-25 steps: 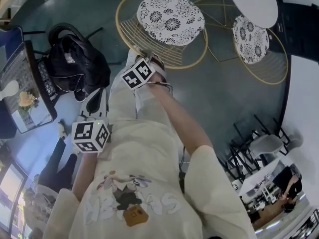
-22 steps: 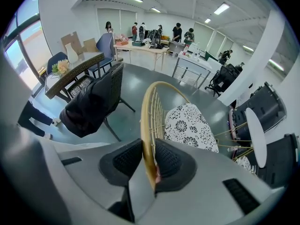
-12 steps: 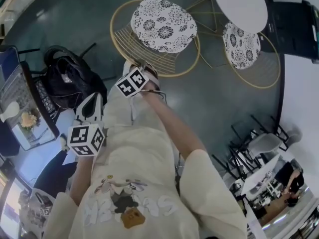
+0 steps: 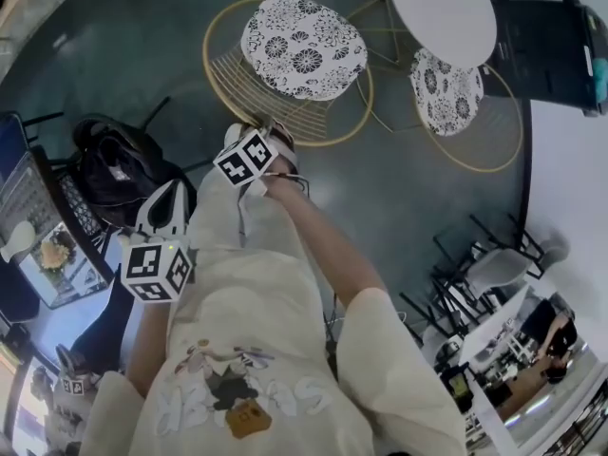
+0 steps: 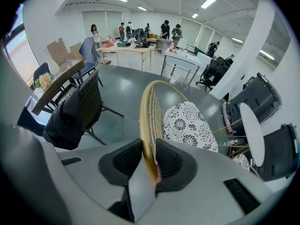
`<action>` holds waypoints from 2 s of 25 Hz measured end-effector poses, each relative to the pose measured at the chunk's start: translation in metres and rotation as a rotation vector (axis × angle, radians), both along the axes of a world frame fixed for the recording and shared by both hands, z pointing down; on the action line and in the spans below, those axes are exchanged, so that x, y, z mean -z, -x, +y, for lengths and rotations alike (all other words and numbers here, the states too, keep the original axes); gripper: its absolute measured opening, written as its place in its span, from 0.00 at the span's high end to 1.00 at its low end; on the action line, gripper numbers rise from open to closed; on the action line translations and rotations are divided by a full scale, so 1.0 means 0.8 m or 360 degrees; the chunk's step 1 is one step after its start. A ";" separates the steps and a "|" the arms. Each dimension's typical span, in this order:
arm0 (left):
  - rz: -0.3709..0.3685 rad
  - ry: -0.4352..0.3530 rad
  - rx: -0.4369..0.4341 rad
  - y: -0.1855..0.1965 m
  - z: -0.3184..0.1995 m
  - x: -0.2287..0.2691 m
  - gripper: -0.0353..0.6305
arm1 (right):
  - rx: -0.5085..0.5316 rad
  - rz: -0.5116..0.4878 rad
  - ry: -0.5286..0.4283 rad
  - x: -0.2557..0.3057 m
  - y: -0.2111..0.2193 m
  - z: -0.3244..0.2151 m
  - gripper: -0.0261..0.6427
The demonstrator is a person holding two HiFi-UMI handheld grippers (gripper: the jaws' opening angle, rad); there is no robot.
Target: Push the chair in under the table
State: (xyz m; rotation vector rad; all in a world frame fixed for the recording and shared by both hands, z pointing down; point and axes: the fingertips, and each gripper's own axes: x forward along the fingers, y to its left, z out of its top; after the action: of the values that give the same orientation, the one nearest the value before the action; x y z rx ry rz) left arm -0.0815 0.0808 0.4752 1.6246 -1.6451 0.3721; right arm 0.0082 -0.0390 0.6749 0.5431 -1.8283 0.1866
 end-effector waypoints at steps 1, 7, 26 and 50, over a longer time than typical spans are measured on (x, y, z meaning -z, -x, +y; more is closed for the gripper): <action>0.0003 0.0002 0.0001 0.000 0.005 0.000 0.95 | -0.0008 -0.0006 0.0005 -0.001 0.000 0.003 0.83; -0.0001 0.0005 0.0007 0.008 -0.007 0.006 0.95 | -0.0053 -0.0028 -0.0005 0.008 0.011 -0.024 0.83; 0.0009 0.0014 0.0178 0.035 0.154 0.001 0.95 | -0.0189 -0.0106 -0.0051 0.010 0.059 0.079 0.81; 0.0016 0.0019 0.0245 0.041 0.119 0.008 0.95 | -0.0318 -0.0152 -0.0101 0.018 0.068 -0.018 0.79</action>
State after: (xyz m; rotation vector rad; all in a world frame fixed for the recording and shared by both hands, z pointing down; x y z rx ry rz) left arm -0.1144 0.1761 0.4685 1.4772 -1.7442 0.2944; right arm -0.0463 -0.0533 0.6606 0.7735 -1.8766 0.2949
